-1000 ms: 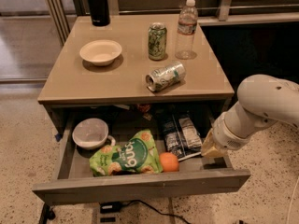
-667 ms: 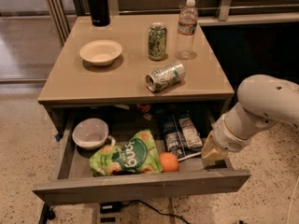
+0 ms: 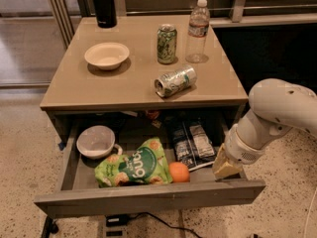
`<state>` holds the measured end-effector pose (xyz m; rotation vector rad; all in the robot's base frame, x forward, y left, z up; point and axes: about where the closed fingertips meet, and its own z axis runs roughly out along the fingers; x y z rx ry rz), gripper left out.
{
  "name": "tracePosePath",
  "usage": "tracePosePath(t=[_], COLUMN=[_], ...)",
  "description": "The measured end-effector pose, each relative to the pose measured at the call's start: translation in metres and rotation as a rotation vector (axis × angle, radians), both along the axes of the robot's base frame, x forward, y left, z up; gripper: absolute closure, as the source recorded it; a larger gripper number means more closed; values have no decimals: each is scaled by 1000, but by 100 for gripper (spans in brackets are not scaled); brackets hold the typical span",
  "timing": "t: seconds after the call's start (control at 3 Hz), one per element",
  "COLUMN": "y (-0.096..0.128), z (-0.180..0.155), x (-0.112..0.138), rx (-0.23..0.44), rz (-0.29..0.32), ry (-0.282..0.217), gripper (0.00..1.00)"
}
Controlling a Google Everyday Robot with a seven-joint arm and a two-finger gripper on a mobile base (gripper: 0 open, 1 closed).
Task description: Open top drawer
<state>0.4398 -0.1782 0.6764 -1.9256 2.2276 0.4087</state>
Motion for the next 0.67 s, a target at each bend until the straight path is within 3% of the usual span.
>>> tracePosePath(t=[0.67], y=[3], z=[-4], x=[-2], rx=[-1], rz=[20], ry=[21], gripper=[100])
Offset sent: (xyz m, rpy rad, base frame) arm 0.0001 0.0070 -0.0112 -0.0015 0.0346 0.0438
